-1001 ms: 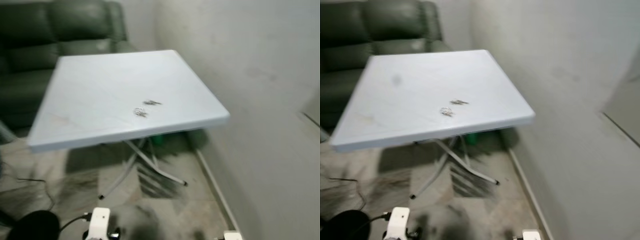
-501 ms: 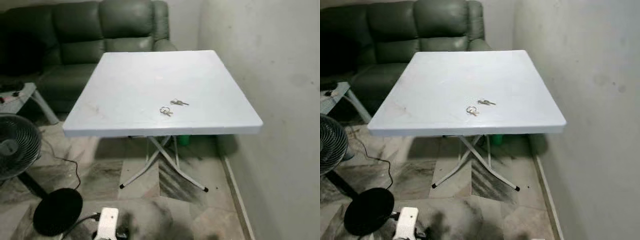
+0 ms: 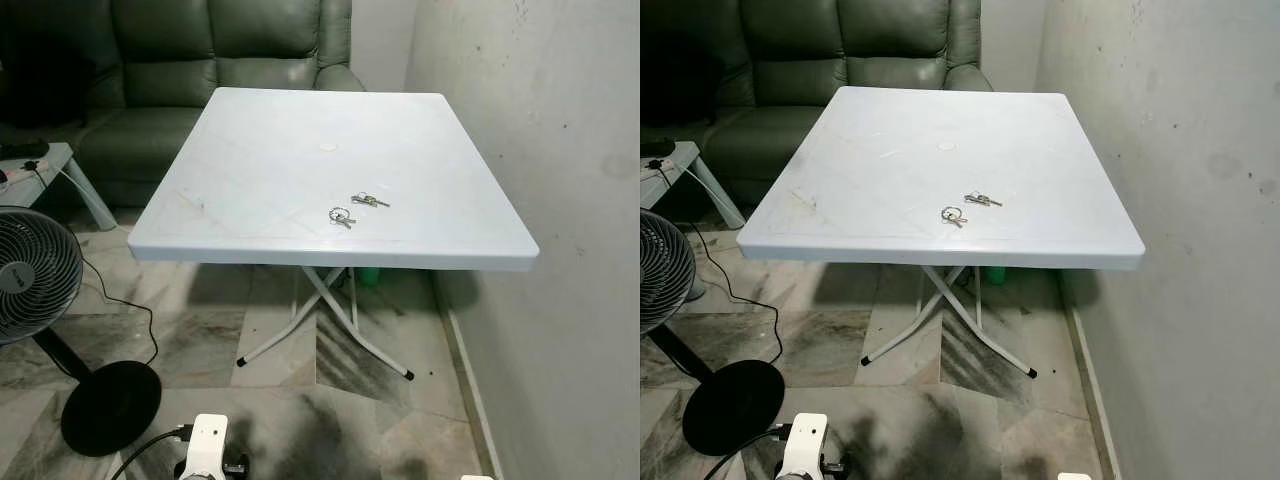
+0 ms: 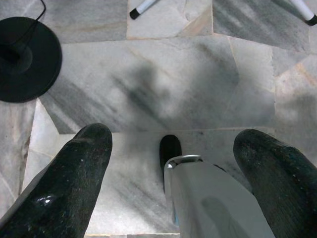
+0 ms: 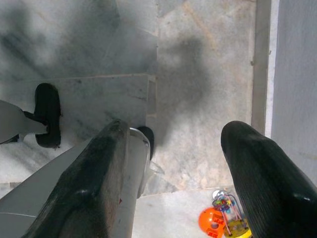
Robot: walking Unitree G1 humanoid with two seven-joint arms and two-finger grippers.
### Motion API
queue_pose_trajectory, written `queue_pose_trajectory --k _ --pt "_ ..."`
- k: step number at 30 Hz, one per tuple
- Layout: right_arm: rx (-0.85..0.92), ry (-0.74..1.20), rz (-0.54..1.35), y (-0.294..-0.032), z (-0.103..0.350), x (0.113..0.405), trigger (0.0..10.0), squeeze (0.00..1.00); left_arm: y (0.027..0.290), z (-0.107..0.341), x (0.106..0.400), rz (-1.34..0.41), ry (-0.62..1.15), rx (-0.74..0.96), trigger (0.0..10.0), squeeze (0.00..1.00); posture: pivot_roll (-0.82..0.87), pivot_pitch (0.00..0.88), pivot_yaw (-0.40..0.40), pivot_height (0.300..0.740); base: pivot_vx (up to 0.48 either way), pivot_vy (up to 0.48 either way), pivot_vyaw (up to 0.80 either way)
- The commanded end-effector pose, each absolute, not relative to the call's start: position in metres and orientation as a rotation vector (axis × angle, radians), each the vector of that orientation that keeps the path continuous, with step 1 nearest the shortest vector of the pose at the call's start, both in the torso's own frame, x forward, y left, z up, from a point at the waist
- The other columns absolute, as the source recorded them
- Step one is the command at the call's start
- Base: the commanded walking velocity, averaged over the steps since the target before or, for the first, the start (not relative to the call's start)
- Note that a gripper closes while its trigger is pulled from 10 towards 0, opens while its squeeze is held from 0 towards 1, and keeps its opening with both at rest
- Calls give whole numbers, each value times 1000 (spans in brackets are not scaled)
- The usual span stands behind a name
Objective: Hang keys on a hook
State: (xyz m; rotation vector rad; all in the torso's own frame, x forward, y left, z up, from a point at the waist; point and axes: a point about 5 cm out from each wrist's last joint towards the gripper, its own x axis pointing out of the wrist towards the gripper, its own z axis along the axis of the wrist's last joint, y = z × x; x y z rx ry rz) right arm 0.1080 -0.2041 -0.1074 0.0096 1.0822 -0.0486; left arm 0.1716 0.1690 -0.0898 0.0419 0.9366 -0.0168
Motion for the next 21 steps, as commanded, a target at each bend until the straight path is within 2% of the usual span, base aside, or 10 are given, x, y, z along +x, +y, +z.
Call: queue_pose_trajectory --k 1,17,21 --pt "24 1089 -61 -202 -108 106 10000 0 172 -90 171 -8 943 47 10000 0 30 0 8 740 0 0 0" --pt "40 1109 -75 -201 -110 100 10000 0 173 -90 170 -5 944 46 10000 0 25 0 19 740 0 0 0" --pt "44 1111 -77 -200 -111 99 10000 0 173 -91 170 1 947 30 10000 0 24 0 19 740 0 409 0"
